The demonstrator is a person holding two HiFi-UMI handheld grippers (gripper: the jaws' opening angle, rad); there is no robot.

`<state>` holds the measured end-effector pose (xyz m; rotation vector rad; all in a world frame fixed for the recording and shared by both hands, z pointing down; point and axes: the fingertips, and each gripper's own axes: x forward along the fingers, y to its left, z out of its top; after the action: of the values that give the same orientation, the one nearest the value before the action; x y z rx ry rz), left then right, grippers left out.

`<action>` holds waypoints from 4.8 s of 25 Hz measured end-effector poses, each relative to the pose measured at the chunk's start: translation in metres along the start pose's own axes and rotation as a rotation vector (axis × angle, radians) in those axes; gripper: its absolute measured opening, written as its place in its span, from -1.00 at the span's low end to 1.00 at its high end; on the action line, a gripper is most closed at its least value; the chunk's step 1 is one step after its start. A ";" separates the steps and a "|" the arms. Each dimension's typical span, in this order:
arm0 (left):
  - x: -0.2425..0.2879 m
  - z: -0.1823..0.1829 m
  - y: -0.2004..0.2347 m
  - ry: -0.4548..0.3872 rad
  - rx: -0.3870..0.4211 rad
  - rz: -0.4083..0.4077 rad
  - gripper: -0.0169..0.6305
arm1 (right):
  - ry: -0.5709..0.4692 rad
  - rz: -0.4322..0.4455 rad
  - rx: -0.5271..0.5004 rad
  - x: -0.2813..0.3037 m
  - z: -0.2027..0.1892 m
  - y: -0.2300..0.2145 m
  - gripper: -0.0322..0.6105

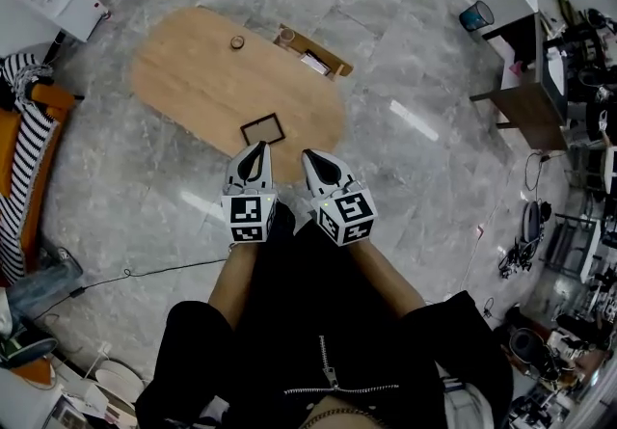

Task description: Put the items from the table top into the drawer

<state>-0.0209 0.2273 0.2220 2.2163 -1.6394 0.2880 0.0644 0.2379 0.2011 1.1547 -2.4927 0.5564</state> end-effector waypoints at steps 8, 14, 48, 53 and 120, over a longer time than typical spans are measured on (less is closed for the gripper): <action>-0.001 0.009 0.028 -0.029 -0.018 0.060 -0.90 | 0.016 0.016 -0.007 0.022 0.007 0.002 -0.88; 0.005 0.005 0.039 -0.015 -0.041 0.112 -0.90 | 0.018 0.044 -0.013 0.041 0.012 -0.001 -0.88; 0.191 0.040 0.098 0.063 -0.060 0.294 -0.90 | 0.221 0.273 -0.060 0.224 0.020 -0.138 -0.87; 0.196 0.015 0.113 0.084 -0.063 0.261 -0.90 | 0.286 0.208 -0.011 0.236 -0.018 -0.129 -0.83; 0.274 -0.200 0.148 0.315 -0.112 0.070 -0.90 | 0.674 0.020 0.115 0.341 -0.312 -0.202 -0.74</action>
<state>-0.0686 0.0312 0.5323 1.9206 -1.5224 0.5228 0.0548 0.0472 0.6681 0.7974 -1.9098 0.9247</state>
